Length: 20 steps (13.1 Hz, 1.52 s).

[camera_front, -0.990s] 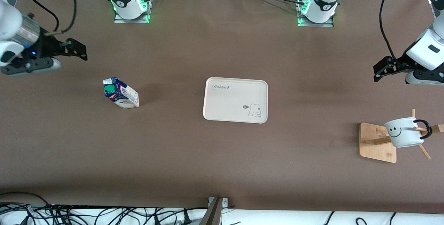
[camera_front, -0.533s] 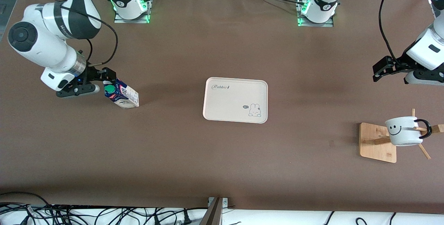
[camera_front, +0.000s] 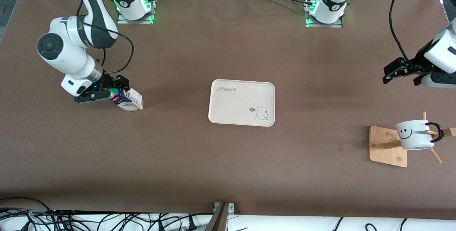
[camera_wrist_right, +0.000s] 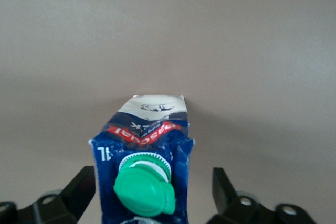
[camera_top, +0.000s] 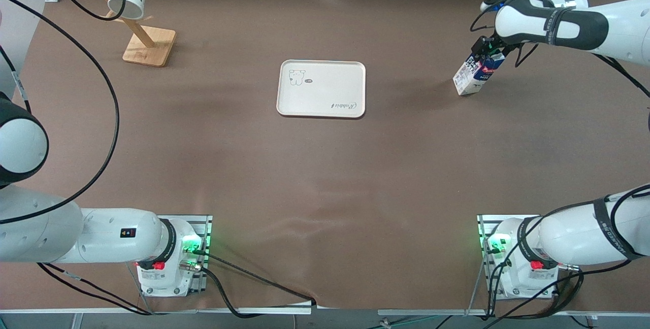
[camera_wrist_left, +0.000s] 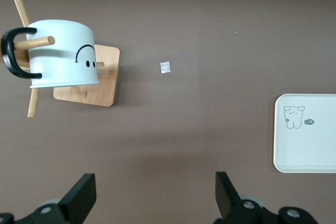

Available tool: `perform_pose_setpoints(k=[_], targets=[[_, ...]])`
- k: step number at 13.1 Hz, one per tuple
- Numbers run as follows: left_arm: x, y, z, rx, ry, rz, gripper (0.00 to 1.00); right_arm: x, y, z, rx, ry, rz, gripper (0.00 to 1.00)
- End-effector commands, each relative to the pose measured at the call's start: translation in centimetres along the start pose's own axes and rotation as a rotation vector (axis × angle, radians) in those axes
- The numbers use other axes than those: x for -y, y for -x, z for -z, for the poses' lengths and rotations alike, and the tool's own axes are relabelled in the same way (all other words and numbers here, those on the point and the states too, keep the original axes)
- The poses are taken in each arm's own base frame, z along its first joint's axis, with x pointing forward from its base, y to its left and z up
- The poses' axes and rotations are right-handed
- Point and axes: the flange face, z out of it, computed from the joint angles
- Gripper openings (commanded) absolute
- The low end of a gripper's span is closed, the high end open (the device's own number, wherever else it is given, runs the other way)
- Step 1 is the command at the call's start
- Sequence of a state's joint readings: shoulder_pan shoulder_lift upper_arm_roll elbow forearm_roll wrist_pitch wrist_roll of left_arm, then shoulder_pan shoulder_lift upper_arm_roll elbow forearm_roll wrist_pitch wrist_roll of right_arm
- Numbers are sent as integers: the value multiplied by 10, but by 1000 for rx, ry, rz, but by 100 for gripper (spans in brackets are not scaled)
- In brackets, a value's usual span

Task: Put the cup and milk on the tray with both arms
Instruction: 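Grasp the milk carton with the right gripper and lift it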

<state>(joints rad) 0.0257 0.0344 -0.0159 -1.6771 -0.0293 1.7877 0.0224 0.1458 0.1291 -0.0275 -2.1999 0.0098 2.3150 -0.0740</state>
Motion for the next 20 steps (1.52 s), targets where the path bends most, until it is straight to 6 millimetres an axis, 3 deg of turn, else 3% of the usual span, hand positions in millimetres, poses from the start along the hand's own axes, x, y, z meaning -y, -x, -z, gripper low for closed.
perform_pose_setpoints(k=[1, 3, 5, 7, 10, 13, 17, 18, 20], targets=[[10, -6, -2, 30, 35, 47, 100, 2, 0, 3, -12, -10, -27, 61], [4, -9, -5, 37, 33, 42, 100, 8, -3, 7, -16, -11, -23, 30], [-2, -11, -6, 36, 37, 36, 100, 9, -5, 11, -16, -10, -29, 15], [1, -36, -25, 51, 36, 38, 100, 17, -12, 24, -10, -12, -22, 15], [2, -52, -28, 48, 24, 30, 100, 54, -30, 53, 21, -12, -47, 15], [10, -46, -45, 121, 27, 75, 100, 127, -51, 73, 35, -23, -94, 15], [13, -22, -58, 217, -6, 316, 100, 258, -79, 80, 13, -129, -177, 16], [14, -14, -60, 220, -22, 344, 100, 284, -85, 76, 9, -133, -207, 16], [17, -4, -62, 146, -114, 346, 100, 354, -81, 61, 3, -136, -241, 16]])
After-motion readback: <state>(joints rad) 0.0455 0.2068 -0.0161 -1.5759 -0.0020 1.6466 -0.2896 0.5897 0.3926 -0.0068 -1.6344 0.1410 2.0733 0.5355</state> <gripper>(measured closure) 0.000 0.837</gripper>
